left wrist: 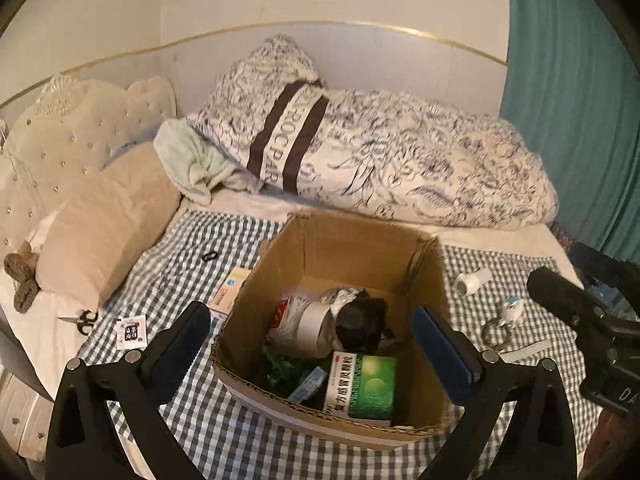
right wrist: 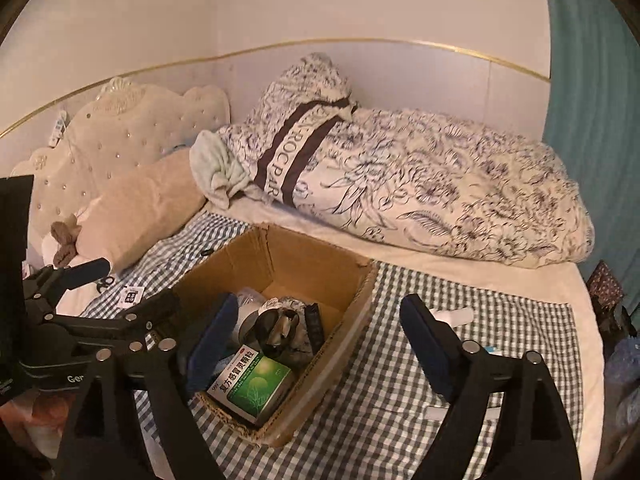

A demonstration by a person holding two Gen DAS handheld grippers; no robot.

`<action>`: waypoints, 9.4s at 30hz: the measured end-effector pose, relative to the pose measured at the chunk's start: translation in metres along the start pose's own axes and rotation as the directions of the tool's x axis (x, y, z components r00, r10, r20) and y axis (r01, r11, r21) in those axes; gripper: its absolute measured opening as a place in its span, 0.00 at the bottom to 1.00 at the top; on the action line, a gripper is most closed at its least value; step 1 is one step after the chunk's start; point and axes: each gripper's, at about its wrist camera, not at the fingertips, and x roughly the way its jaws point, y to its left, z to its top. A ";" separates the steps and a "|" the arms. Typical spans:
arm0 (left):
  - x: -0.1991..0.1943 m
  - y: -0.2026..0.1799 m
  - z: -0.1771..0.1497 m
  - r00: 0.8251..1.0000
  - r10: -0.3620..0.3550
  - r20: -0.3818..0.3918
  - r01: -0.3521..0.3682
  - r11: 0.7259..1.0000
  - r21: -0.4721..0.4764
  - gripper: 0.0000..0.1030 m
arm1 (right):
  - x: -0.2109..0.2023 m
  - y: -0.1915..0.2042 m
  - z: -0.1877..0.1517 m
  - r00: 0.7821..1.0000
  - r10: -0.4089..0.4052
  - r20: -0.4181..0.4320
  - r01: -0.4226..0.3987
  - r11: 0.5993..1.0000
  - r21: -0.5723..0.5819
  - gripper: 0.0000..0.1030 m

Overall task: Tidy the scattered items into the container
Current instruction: 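Withdraw both open tools up out of the cardboard box, then reach the left tool to the dark bead string while the right tool reaches the plush toy, then grasp the bead string with the left tool while the right tool grasps the white plush toy, then lift and carry the bead string and plush toy over the cardboard box, then lower the bead string and plush toy into the box and open both tools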

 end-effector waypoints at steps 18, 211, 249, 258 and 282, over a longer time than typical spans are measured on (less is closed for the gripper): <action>-0.083 -0.054 0.001 0.985 -0.062 0.159 0.060 0.998 0.020 1.00 | -0.104 -0.054 -0.018 0.983 -0.158 0.092 0.155 0.987 0.030 1.00; -0.082 -0.140 -0.033 0.958 -0.264 0.107 0.251 0.960 0.121 0.10 | -0.118 -0.136 -0.084 0.990 -0.140 0.015 0.133 0.965 0.224 0.55; -0.032 -0.038 0.000 0.988 -0.133 0.084 0.129 0.990 0.056 0.10 | -0.033 -0.044 -0.013 0.999 0.033 0.028 -0.036 0.995 0.094 0.55; 0.010 -0.018 -0.005 0.993 -0.113 0.022 0.112 0.993 0.029 0.10 | 0.017 -0.026 -0.009 0.996 0.087 -0.029 -0.085 0.994 0.063 0.55; 0.141 0.016 -0.031 0.985 -0.051 -0.168 0.048 0.999 -0.022 0.10 | 0.170 0.019 -0.019 0.962 0.176 -0.211 -0.184 0.983 -0.021 0.55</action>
